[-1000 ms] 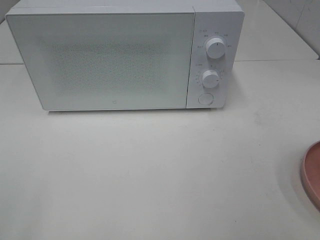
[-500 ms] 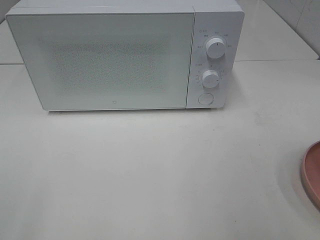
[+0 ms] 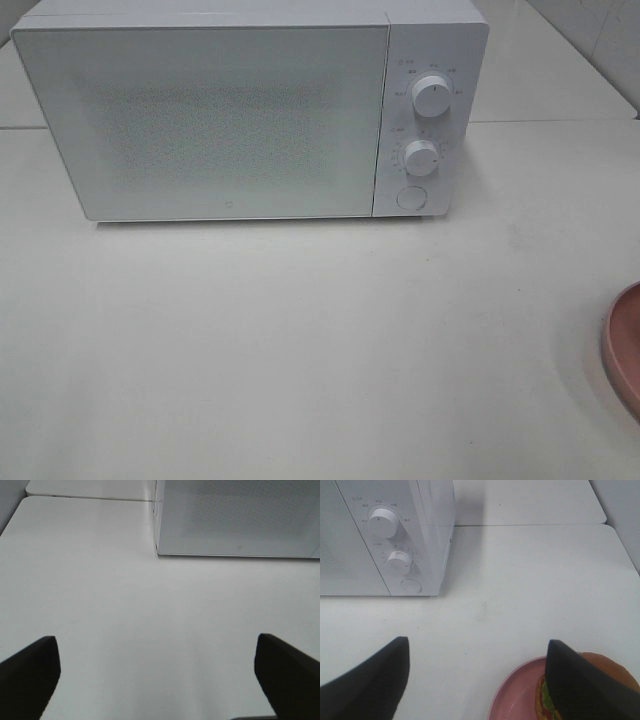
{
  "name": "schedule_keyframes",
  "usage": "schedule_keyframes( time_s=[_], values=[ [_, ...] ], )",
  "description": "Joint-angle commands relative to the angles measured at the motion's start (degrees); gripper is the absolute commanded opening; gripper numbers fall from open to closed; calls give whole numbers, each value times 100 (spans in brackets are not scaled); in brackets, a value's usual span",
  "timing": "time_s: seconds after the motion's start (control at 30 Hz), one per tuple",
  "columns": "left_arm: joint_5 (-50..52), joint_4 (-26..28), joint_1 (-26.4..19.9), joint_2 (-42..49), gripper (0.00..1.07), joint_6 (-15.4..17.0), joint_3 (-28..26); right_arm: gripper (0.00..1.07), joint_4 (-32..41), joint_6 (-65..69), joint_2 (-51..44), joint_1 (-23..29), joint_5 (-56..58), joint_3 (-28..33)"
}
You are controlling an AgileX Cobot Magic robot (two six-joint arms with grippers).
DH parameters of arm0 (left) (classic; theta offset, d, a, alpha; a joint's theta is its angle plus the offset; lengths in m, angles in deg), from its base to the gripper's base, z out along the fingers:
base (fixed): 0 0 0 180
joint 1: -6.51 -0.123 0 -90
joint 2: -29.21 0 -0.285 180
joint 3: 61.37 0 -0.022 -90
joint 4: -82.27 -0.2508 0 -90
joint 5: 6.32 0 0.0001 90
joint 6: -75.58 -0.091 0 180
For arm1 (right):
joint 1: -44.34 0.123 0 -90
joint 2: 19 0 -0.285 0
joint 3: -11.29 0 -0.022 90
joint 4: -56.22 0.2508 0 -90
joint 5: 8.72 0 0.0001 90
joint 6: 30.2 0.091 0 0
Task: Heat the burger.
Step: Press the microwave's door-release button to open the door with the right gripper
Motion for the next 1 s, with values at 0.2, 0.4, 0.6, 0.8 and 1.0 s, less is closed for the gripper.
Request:
schedule_keyframes(
  time_s=[0.2, 0.4, 0.6, 0.8, 1.0],
  values=[
    [80, 17, -17, 86, 98, 0, 17, 75, 0, -57, 647, -29, -665, -34],
    [80, 17, -17, 86, 98, 0, 17, 75, -6, -57, 1306, -29, -1306, -34],
    [80, 17, -17, 86, 98, 0, 17, 75, -166, -34, 1891, -29, -1931, -34],
    [80, 17, -17, 86, 98, 0, 17, 75, -361, 0, 2361, -29, -2830, 17],
    [80, 17, -17, 86, 98, 0, 17, 75, -355, 0, 2676, -29, -4228, 476]
  ],
)
